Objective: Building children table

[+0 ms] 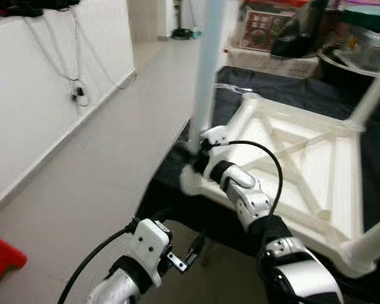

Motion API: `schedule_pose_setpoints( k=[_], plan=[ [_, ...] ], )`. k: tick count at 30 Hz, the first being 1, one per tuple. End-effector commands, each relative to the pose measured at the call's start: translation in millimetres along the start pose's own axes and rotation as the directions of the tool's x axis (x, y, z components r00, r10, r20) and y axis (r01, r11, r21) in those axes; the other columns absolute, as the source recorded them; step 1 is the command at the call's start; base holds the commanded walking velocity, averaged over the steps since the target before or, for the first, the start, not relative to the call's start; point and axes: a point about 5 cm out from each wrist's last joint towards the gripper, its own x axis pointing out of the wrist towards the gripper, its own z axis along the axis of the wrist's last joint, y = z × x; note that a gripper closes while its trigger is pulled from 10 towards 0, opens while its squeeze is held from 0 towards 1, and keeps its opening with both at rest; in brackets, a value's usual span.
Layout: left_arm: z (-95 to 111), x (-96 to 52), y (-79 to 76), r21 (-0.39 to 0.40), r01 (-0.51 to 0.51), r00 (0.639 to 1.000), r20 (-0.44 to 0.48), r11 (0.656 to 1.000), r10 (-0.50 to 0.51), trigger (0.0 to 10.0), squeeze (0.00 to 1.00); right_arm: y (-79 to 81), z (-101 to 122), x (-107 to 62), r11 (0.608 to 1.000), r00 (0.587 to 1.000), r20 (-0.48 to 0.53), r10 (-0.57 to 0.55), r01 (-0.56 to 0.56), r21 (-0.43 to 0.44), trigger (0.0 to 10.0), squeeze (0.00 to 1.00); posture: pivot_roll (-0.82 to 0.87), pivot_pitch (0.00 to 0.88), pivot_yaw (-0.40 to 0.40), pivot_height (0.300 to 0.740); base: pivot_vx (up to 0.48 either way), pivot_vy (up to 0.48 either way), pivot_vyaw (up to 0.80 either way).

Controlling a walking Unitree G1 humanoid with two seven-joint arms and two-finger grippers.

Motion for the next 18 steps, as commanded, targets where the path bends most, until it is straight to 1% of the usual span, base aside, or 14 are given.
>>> schedule_pose_setpoints(
  k=[1,2,3,4,6,7,8,9,10,12,13,15,16,18],
  plan=[
    [-1.7,-0.7,0.1,0.006,-0.01,1.0,-0.003,1.0,0.01,10.0,0.0,-31.9,-26.5,-17.6,0.959,0.954,-0.121,-0.275,0.281,0.033,0.0,0.0,0.1,0.084,-0.065,0.74,0.0,0.0,0.0],
    [-1.8,-0.8,0.8,0.007,-0.014,1.0,-0.002,1.0,0.014,10.0,0.0,-33.1,-28.9,-25.6,0.926,0.923,-0.121,-0.365,0.374,0.056,0.0,0.0,0.09,0.083,-0.06,0.74,0.0,0.0,0.0],
    [-1.8,-0.9,1.3,0.008,-0.016,1.0,-0.002,1.0,0.016,10.0,0.0,-33.6,-30.0,-30.7,0.901,0.901,-0.121,-0.418,0.427,0.07,0.0,0.0,0.09,0.082,-0.059,0.74,0.0,0.0,0.0],
    [-1.8,-0.9,1.3,0.008,-0.016,1.0,-0.002,1.0,0.016,10.0,0.0,-33.6,-30.0,-30.7,0.901,0.901,-0.121,-0.418,0.427,0.07,0.0,0.0,0.09,0.082,-0.059,0.74,0.0,0.0,0.0],
    [-2.1,-0.7,1.6,0.007,-0.018,1.0,-0.003,1.0,0.018,10.0,0.0,-30.4,-32.2,-39.9,0.849,0.854,-0.129,-0.505,0.518,0.103,0.0,0.0,0.09,0.082,-0.058,0.74,0.0,0.0,0.0],
    [-2.1,-0.7,1.6,0.007,-0.018,1.0,-0.003,1.0,0.018,10.0,0.0,-30.4,-32.2,-39.9,0.849,0.854,-0.129,-0.505,0.518,0.103,0.0,0.0,0.09,0.082,-0.058,0.74,0.0,0.0,0.0],
    [-2.1,-0.2,1.8,0.007,-0.016,1.0,-0.003,1.0,0.016,10.0,0.0,-22.7,-33.4,-43.7,0.819,0.827,-0.134,-0.547,0.561,0.118,0.0,0.0,0.09,0.082,-0.058,0.74,0.0,0.0,0.0],
    [-2.1,-0.2,1.8,0.007,-0.016,1.0,-0.003,1.0,0.016,10.0,0.0,-22.7,-33.4,-43.7,0.819,0.827,-0.134,-0.547,0.561,0.118,0.0,0.0,0.09,0.082,-0.058,0.74,0.0,0.0,0.0],
    [-2.1,0.0,1.8,0.007,-0.015,1.0,-0.003,1.0,0.015,10.0,0.0,-16.1,-34.3,-42.4,0.826,0.835,-0.14,-0.532,0.548,0.134,0.0,0.0,0.09,0.082,-0.06,0.74,0.0,0.0,0.0],
    [-2.0,0.1,1.7,0.007,-0.014,1.0,-0.003,1.0,0.014,10.0,0.0,-11.5,-34.8,-41.4,0.83,0.841,-0.144,-0.521,0.539,0.145,0.0,0.0,0.09,0.082,-0.06,0.74,0.0,0.0,0.0],
    [-2.0,0.2,1.7,0.007,-0.014,1.0,-0.003,1.0,0.014,10.0,0.0,-4.1,-34.7,-38.9,0.855,0.864,-0.142,-0.483,0.5,0.139,10.0,0.0,0.09,0.084,-0.062,0.74,0.0,0.0,0.0],
    [-2.0,0.2,1.7,0.007,-0.014,1.0,-0.003,1.0,0.014,10.0,0.0,-4.1,-34.7,-38.9,0.855,0.864,-0.142,-0.483,0.5,0.139,10.0,0.0,0.09,0.084,-0.062,0.74,0.0,0.0,0.0],
    [-2.0,0.2,1.6,0.007,-0.015,1.0,-0.002,1.0,0.015,10.0,0.0,3.1,-34.7,-36.7,0.884,0.895,-0.132,-0.426,0.443,0.147,10.0,1.0,0.1,0.085,-0.062,0.74,0.0,0.0,0.0],
    [-1.9,0.2,1.4,0.006,-0.018,1.0,-0.001,1.0,0.018,10.0,0.0,11.7,-29.7,-34.1,0.929,0.939,-0.08,-0.336,0.344,0.138,10.0,1.0,0.09,0.086,-0.063,0.74,0.0,0.0,0.0]
  ],
)
